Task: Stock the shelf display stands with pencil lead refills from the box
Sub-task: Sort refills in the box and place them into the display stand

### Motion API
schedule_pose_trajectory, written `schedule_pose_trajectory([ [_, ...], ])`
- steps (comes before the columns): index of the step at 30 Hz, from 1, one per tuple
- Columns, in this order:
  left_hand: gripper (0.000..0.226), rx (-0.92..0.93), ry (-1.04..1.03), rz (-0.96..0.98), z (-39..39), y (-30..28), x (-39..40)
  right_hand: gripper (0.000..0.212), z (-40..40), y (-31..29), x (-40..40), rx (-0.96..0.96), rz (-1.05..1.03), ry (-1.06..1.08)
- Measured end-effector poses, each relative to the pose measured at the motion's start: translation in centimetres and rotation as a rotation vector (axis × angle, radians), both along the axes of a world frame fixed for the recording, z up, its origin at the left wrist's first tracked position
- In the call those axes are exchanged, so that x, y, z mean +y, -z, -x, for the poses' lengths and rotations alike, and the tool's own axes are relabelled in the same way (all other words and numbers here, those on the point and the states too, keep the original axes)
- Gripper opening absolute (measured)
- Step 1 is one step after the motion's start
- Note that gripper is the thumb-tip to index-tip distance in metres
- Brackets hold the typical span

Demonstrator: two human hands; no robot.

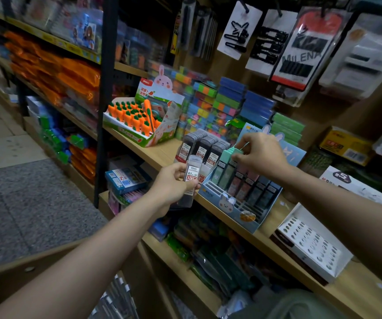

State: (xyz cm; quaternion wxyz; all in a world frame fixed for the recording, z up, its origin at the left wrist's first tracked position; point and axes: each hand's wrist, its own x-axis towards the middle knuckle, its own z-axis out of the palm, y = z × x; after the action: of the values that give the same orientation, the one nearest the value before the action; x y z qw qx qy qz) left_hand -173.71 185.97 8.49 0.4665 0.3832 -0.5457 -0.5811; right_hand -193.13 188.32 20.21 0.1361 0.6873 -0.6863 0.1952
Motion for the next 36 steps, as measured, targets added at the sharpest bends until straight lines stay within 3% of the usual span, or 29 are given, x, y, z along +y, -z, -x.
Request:
schedule_pose_trajectory([
  [12, 0.025, 0.005, -0.023, 0.017, -0.4, 0.4, -0.3, 0.019, -0.4, 1.7, 0.0, 0.074, 0.071, 0.102],
  [16, 0.027, 0.004, -0.023, 0.071, -0.2, 0.4, -0.3, 0.029, -0.6, 1.9, 0.0, 0.178, 0.070, 0.132],
  [20, 0.027, -0.001, -0.006, 0.128, 0.1, 0.4, -0.4, 0.045, -1.5, 1.3, 0.1, -0.001, 0.149, -0.089],
  [23, 0.031, -0.002, 0.049, 0.177, 0.5, 0.4, -0.6, 0.044, -3.4, 1.0, 0.0, -0.128, -0.022, -0.267],
  [27, 0.022, -0.016, 0.099, 0.224, 0.9, 0.2, -1.1, 0.031, -4.2, 1.1, -0.7, -0.093, -0.138, -0.248],
  [30, 0.019, -0.044, 0.003, 0.230, 0.4, 0.7, -2.4, 0.028, -3.8, 0.2, -1.6, -0.143, -0.119, -0.247],
  [36, 0.063, -0.296, -0.265, 0.178, -1.0, 2.2, -5.8, 0.026, -3.8, -2.8, -4.5, -0.265, 0.142, -0.210],
])
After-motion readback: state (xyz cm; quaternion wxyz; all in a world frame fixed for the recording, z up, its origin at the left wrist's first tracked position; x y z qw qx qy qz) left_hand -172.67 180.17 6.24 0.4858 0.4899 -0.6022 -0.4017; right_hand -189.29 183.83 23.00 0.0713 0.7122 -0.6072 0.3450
